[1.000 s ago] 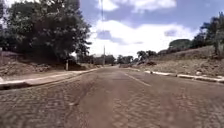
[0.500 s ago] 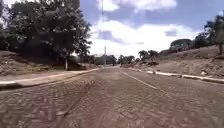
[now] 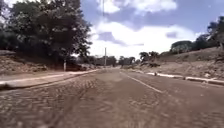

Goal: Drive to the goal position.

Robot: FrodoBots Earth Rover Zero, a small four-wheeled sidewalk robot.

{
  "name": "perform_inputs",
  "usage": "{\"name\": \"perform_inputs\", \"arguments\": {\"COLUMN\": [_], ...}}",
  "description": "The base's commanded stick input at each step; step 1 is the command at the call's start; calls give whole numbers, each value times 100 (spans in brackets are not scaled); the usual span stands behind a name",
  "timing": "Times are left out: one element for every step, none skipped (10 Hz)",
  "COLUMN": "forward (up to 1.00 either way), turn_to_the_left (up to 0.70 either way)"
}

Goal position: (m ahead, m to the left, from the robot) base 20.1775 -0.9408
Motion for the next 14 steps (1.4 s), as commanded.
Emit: {"name": "perform_inputs", "arguments": {"forward": [70,70,70,70,70,70,70,70,70,70,70,70,70,70], "turn_to_the_left": [0,0,0,0,0,0,0,0,0,0,0,0,0,0]}}
